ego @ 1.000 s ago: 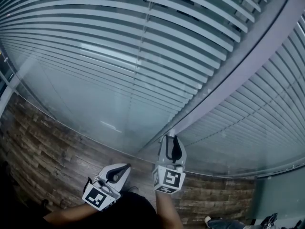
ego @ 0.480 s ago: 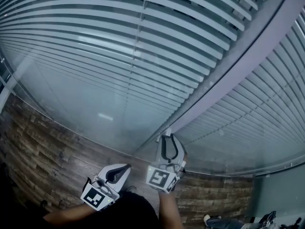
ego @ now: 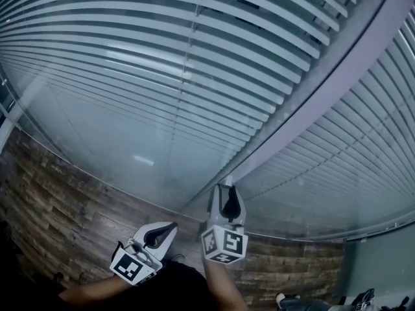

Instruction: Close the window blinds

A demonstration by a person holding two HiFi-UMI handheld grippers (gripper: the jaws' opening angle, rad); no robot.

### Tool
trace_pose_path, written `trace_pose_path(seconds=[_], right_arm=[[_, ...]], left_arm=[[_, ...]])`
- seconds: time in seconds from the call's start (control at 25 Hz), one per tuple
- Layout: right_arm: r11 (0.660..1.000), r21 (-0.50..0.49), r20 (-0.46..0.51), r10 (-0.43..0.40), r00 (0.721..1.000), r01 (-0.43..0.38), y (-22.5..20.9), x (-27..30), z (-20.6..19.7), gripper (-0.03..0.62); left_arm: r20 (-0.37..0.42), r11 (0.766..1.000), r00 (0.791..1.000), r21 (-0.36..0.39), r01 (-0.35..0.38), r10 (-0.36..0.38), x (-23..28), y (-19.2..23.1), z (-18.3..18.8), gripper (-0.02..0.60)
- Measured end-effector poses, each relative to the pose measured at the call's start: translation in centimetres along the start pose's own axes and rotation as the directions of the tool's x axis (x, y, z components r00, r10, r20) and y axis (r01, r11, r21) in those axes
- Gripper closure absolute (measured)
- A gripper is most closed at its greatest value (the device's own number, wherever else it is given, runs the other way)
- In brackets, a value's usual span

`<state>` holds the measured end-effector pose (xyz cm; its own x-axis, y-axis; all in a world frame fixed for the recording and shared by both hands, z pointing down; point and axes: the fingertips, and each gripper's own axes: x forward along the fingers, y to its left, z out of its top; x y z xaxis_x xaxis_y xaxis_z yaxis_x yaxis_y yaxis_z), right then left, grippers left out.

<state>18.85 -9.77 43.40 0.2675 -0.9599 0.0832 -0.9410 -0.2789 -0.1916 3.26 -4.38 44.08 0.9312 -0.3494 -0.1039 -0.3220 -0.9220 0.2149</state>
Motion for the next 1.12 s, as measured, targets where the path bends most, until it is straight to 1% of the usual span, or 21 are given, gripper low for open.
trace_pose_path(seconds=[0.08, 0.12, 0.32, 0.36, 0.4, 0.44, 0.48, 0.52, 0.56, 0.6, 0.64, 0.68, 0.76, 0.8, 0.84, 0.88, 0.92, 0.96, 1.04, 1.08, 1.12], right_arm=[[0.999, 0.039, 0.012, -0.021, 1.000, 0.021, -0.2, -0.1, 0.1, 0.432], [0.999, 0.040, 0.019, -0.029, 0.999, 0.028, -0.4, 0.0, 0.1, 0.472], [0.999, -0.022, 0.034, -0.037, 0.999, 0.038, -1.1, 0.4, -0.1, 0.462], [0.998, -0.051, 0.030, -0.034, 0.999, 0.036, -1.1, 0.4, -0.2, 0.464], [0.994, -0.102, 0.025, -0.032, 0.999, 0.034, -1.1, 0.4, -0.3, 0.464], [0.982, -0.185, 0.019, -0.031, 0.999, 0.034, -1.0, 0.5, -0.3, 0.464], [0.955, -0.296, 0.015, -0.032, 0.999, 0.035, -0.8, 0.5, -0.3, 0.464], [0.907, -0.419, 0.011, -0.034, 0.999, 0.036, -0.6, 0.5, -0.4, 0.464], [0.847, -0.530, 0.004, -0.038, 0.999, 0.034, -0.4, 0.5, -0.5, 0.464], [0.790, -0.612, -0.003, -0.041, 0.999, 0.031, -0.1, 0.4, -0.7, 0.464], [0.746, -0.665, -0.009, -0.047, 0.999, 0.029, 0.1, 0.3, -0.7, 0.464], [0.714, -0.699, -0.015, -0.055, 0.998, 0.029, 0.5, 0.2, -0.6, 0.464], [0.668, -0.743, -0.021, -0.073, 0.997, 0.033, 1.0, -0.1, 0.0, 0.465], [0.656, -0.754, -0.023, -0.073, 0.997, 0.031, 1.0, -0.1, 0.4, 0.465], [0.658, -0.752, -0.028, -0.064, 0.998, 0.021, 0.9, 0.0, 0.9, 0.464], [0.678, -0.735, -0.035, -0.045, 0.998, 0.004, 0.7, 0.2, 1.3, 0.462], [0.714, -0.700, -0.039, -0.017, 0.999, -0.015, 0.4, 0.3, 1.7, 0.457], [0.761, -0.648, -0.039, 0.011, 0.999, -0.033, 0.2, 0.3, 1.9, 0.453], [0.864, -0.500, -0.034, 0.051, 0.998, -0.061, -0.2, 0.0, 2.1, 0.430], [0.904, -0.420, -0.034, 0.065, 0.997, -0.073, -0.4, -0.2, 1.9, 0.425], [0.934, -0.348, -0.035, 0.078, 0.996, -0.085, -0.5, -0.4, 1.8, 0.424]], left_arm=[[-0.004, 1.000, 1.000, -0.003, 0.001, -0.001, -0.2, 0.0, 0.0, 0.583], [-0.003, 1.000, 1.000, -0.004, -0.001, 0.001, -0.3, 0.1, 0.1, 0.583], [0.000, 1.000, 1.000, 0.011, -0.017, 0.017, 0.0, 0.7, 0.2, 0.583], [-0.002, 1.000, 1.000, 0.011, -0.018, 0.018, 0.0, 0.8, 0.1, 0.583], [-0.005, 1.000, 1.000, 0.010, -0.019, 0.019, 0.0, 0.9, -0.1, 0.583], [-0.008, 1.000, 1.000, 0.010, -0.018, 0.018, 0.0, 0.9, -0.2, 0.583], [-0.010, 1.000, 1.000, 0.010, -0.017, 0.018, -0.1, 0.9, -0.4, 0.583], [-0.010, 1.000, 1.000, 0.010, -0.017, 0.017, -0.1, 0.9, -0.5, 0.583], [-0.010, 1.000, 1.000, 0.010, -0.016, 0.017, -0.2, 0.9, -0.6, 0.583], [-0.010, 1.000, 1.000, 0.009, -0.018, 0.018, -0.5, 1.0, -0.6, 0.583], [-0.010, 1.000, 1.000, 0.007, -0.021, 0.022, -0.7, 1.0, -0.5, 0.583], [-0.009, 1.000, 1.000, 0.007, -0.028, 0.028, -1.1, 1.1, -0.2, 0.583], [-0.011, 0.999, 0.999, 0.012, -0.045, 0.045, -1.6, 1.2, 0.5, 0.583], [-0.016, 0.998, 0.998, 0.015, -0.053, 0.053, -1.6, 1.2, 0.8, 0.583], [-0.022, 0.998, 0.998, 0.018, -0.060, 0.060, -1.5, 1.2, 1.1, 0.583], [-0.028, 0.998, 0.998, 0.019, -0.064, 0.064, -1.3, 1.1, 1.3, 0.583], [-0.035, 0.998, 0.997, 0.019, -0.066, 0.067, -1.1, 0.9, 1.4, 0.583], [-0.044, 0.998, 0.997, 0.018, -0.068, 0.068, -1.0, 0.6, 1.2, 0.583], [-0.064, 0.997, 0.995, 0.018, -0.073, 0.074, -1.4, -0.1, 0.6, 0.583], [-0.072, 0.997, 0.994, 0.017, -0.080, 0.081, -1.6, -0.4, 0.4, 0.583], [-0.078, 0.996, 0.993, 0.017, -0.089, 0.090, -1.9, -0.6, 0.3, 0.583]])
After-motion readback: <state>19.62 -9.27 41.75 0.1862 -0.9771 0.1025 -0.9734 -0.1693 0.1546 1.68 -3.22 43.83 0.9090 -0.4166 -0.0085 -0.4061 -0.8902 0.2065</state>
